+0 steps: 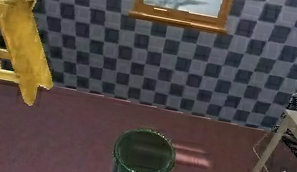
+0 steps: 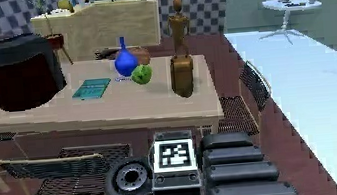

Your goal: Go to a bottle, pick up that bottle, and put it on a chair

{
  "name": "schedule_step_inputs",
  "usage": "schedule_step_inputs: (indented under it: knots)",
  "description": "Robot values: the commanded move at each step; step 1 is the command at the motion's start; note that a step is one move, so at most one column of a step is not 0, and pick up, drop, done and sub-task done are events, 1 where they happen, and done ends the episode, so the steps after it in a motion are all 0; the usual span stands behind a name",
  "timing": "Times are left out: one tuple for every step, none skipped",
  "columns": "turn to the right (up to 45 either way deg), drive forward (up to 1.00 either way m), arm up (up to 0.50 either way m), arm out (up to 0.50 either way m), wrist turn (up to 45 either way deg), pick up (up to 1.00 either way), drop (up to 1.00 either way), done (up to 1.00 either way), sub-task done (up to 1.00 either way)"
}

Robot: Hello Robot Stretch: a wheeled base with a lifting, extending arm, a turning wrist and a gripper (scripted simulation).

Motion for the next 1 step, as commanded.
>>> schedule_step_inputs:
  knots:
    - [0.0, 0.5, 0.0, 0.0, 0.0, 0.0, 0.0, 0.0, 0.0]
